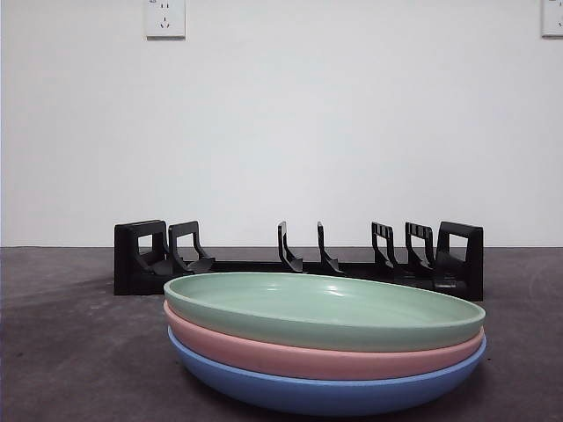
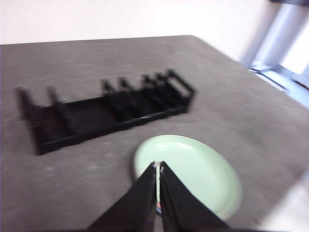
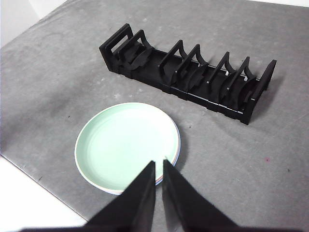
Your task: Place the plate
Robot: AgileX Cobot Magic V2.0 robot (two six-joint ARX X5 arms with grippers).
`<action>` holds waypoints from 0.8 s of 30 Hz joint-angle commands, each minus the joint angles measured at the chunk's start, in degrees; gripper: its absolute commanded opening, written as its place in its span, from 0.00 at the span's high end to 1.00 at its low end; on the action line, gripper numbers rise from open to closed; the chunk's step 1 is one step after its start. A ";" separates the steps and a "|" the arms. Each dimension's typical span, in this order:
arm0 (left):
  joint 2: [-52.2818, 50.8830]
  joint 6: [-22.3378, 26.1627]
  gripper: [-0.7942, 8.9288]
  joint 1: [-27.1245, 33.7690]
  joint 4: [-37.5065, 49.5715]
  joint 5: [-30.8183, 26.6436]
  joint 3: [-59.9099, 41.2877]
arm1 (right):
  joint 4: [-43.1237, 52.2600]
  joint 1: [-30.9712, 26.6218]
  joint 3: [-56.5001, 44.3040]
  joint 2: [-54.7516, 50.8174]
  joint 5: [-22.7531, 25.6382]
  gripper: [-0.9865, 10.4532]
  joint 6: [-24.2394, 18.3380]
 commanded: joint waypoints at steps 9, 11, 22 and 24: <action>-11.91 3.80 0.91 21.84 27.69 -2.29 -30.27 | 0.59 0.42 0.26 0.26 0.20 0.89 -0.28; -13.05 3.10 0.91 23.34 30.60 -5.33 -34.67 | 0.59 0.42 0.26 0.26 0.20 0.89 -0.28; -18.18 3.06 0.91 24.22 34.82 -19.93 -45.38 | 0.61 0.42 0.26 0.28 0.20 0.89 -0.28; -18.16 3.17 0.91 24.22 33.83 -19.96 -45.31 | 0.59 0.42 0.26 0.28 0.20 0.89 -0.28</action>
